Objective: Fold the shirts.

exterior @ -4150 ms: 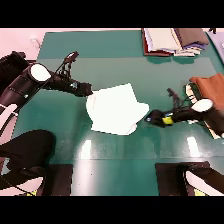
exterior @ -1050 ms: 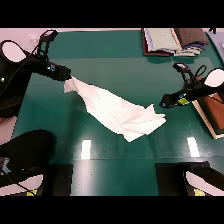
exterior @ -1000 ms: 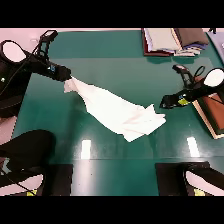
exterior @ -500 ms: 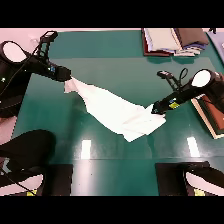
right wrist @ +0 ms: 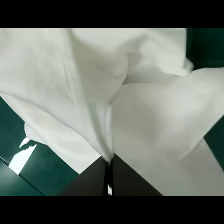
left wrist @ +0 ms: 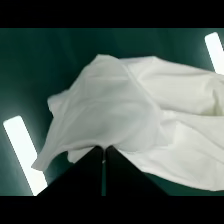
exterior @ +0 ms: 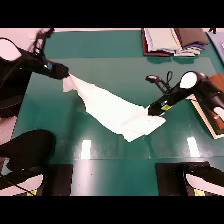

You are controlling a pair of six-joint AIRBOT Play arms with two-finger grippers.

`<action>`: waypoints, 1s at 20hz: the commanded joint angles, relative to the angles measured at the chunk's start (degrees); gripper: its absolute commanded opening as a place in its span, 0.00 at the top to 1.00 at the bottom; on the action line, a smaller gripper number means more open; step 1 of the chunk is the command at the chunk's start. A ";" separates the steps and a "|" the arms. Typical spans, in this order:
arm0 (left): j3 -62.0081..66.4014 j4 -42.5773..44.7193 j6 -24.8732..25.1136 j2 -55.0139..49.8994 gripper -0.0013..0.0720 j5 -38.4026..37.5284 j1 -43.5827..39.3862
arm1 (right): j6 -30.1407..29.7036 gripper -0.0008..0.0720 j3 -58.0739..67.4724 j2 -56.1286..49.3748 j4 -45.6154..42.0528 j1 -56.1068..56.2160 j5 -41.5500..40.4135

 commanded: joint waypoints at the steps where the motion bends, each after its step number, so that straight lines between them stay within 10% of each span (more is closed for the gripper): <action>1: 7.85 1.60 -0.81 5.97 0.95 1.20 -0.04 | 0.90 0.97 6.93 6.16 -0.02 -3.17 -0.44; 11: 35.41 1.55 -2.29 24.44 0.96 14.91 -0.04 | 3.23 0.97 37.16 27.65 0.02 -20.96 -7.89; 20: 31.52 -2.49 -2.23 21.14 0.96 13.38 -0.04 | 6.51 0.97 50.29 16.35 11.06 -29.14 6.80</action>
